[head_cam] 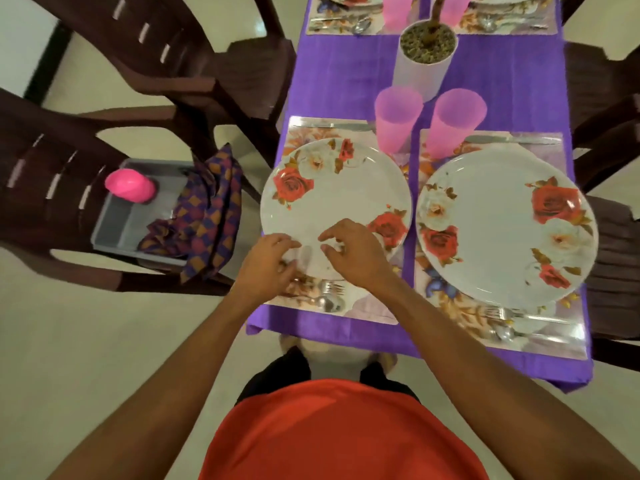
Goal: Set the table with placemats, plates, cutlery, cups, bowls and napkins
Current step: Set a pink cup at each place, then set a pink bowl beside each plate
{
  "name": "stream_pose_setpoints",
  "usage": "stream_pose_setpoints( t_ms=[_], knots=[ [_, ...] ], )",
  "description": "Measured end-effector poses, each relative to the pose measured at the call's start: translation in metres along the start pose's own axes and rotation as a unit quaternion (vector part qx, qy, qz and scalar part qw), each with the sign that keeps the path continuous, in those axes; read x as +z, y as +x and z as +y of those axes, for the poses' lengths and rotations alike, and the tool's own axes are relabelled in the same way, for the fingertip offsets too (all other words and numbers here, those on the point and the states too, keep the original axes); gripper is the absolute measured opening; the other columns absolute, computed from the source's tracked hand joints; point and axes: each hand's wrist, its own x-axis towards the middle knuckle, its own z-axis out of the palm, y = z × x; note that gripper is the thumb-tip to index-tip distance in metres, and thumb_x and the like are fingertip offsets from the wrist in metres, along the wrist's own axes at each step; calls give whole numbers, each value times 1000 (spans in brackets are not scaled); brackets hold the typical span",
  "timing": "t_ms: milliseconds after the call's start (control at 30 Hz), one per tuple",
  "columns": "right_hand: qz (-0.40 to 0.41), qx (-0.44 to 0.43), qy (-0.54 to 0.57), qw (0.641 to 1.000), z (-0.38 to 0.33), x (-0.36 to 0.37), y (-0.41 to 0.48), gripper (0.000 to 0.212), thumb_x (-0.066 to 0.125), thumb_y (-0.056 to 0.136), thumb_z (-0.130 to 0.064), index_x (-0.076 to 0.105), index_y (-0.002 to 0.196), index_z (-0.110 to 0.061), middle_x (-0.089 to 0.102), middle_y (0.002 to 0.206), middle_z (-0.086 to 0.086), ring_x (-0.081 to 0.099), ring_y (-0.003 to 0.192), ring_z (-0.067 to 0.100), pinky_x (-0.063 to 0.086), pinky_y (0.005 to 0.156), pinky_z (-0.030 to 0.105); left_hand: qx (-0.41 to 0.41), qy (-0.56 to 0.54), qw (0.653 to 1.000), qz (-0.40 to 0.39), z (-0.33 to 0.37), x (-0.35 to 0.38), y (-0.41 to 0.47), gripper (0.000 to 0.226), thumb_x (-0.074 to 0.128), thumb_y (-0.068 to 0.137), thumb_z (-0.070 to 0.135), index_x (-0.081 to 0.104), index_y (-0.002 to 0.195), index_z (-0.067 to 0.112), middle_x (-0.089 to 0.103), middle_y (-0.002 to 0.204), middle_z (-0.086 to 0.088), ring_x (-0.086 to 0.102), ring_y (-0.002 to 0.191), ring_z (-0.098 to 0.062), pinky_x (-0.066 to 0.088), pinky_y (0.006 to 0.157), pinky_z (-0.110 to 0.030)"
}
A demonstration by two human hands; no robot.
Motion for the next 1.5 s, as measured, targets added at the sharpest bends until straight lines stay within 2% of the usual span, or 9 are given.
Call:
stream_pose_setpoints(
  t_ms=[200, 467, 633, 800, 933, 1000, 1133, 1400, 1500],
  knots=[
    [-92, -20, 16, 995, -74, 98, 50, 16, 65, 90, -25, 76, 102, -21, 71, 95, -2, 64, 87, 17, 53, 80, 35, -101, -73, 987, 99, -133, -52, -48, 24, 67, 86, 22, 71, 108, 15, 64, 104, 0, 62, 95, -20, 49, 84, -32],
    [-187, 29, 51, 981, -176, 296, 164, 15, 69, 88, -20, 77, 100, -22, 75, 94, -4, 57, 76, 2, 56, 82, 33, -238, 10, 971, 35, -368, -126, -80, 18, 73, 84, 12, 75, 102, 12, 72, 103, -8, 65, 97, -27, 49, 85, -33],
    [-262, 73, 51, 961, -207, 407, 246, 19, 64, 88, -24, 75, 104, -21, 71, 86, -4, 68, 89, 19, 56, 85, 40, -310, 69, 948, -14, -479, -152, -76, 23, 60, 82, 29, 73, 101, 23, 74, 101, -1, 67, 93, -27, 49, 83, -37],
    [-261, 164, 49, 950, -204, 495, 349, 40, 64, 92, -37, 61, 129, -23, 71, 105, 3, 66, 102, 24, 51, 98, 40, -314, 58, 946, -55, -530, -144, -59, 31, 48, 88, 47, 70, 96, 26, 74, 87, 3, 70, 87, -22, 47, 85, -34],
    [-215, 226, 64, 948, -197, 556, 434, 66, 58, 98, -43, 37, 152, -11, 50, 147, 18, 48, 135, 36, 39, 112, 45, -316, 62, 946, -27, -552, -131, -48, 35, 48, 92, 54, 67, 83, 25, 69, 75, 5, 65, 76, -21, 50, 71, -30],
    [-184, 237, 94, 949, -200, 575, 465, 71, 57, 98, -46, 32, 153, -9, 46, 148, 18, 51, 130, 36, 48, 103, 49, -334, 47, 942, -5, -555, -128, -45, 35, 47, 91, 55, 62, 76, 27, 66, 69, 7, 63, 69, -19, 48, 65, -28],
    [-177, 350, 193, 900, -204, 604, 502, 70, 65, 94, -34, 28, 152, -20, 47, 142, 14, 57, 88, 24, 54, 43, 30, -333, 43, 942, 15, -561, -123, -47, 35, 44, 89, 53, 59, 71, 27, 64, 64, 8, 61, 62, -18, 43, 60, -25],
    [-217, 389, 251, 859, -184, 628, 518, 74, 57, 87, -3, 28, 148, -33, 45, 143, 10, 58, 81, 25, 59, 47, 35, -328, 37, 944, 17, -567, -118, -46, 33, 47, 91, 44, 63, 70, 24, 58, 55, 10, 55, 50, -11, 47, 56, -23],
    [-242, 352, 255, 868, -179, 634, 514, 74, 45, 82, 9, 35, 144, -31, 38, 147, 9, 55, 108, 35, 57, 45, 30, -321, 44, 946, 26, -566, -118, -45, 33, 48, 92, 43, 60, 67, 24, 55, 53, 10, 51, 48, -11, 33, 50, -18]
  ],
)
